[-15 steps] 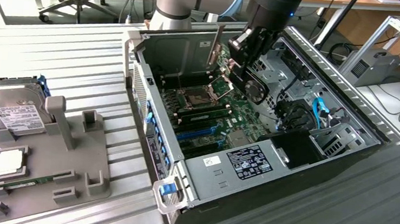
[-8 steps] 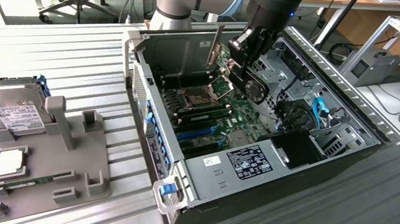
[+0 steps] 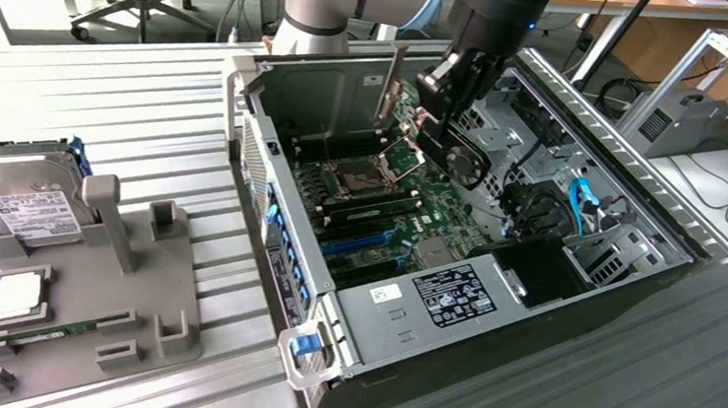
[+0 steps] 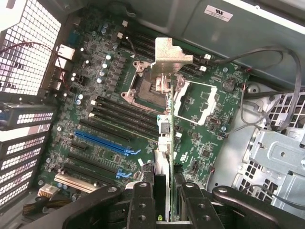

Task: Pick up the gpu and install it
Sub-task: 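Insert the gpu into the slot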

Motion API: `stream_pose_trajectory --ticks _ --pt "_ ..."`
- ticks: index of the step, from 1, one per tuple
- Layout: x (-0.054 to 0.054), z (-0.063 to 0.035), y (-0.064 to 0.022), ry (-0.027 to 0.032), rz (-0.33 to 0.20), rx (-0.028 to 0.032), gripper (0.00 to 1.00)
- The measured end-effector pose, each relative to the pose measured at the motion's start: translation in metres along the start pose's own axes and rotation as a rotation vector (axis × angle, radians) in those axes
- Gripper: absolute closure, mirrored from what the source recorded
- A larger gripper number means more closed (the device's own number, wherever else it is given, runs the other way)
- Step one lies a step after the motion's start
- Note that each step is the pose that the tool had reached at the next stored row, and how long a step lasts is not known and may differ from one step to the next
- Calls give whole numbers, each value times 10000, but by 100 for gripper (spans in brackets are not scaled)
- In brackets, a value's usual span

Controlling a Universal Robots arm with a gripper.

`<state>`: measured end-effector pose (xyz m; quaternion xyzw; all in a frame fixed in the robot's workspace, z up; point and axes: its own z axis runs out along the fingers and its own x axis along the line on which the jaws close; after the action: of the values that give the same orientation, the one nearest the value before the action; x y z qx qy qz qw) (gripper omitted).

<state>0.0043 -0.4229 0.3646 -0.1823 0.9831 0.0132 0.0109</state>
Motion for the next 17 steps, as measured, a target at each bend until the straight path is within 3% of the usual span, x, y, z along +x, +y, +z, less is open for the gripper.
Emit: stream_pose_trajectory --ticks 17 --pt "0 1 0 8 -366 -9 74"
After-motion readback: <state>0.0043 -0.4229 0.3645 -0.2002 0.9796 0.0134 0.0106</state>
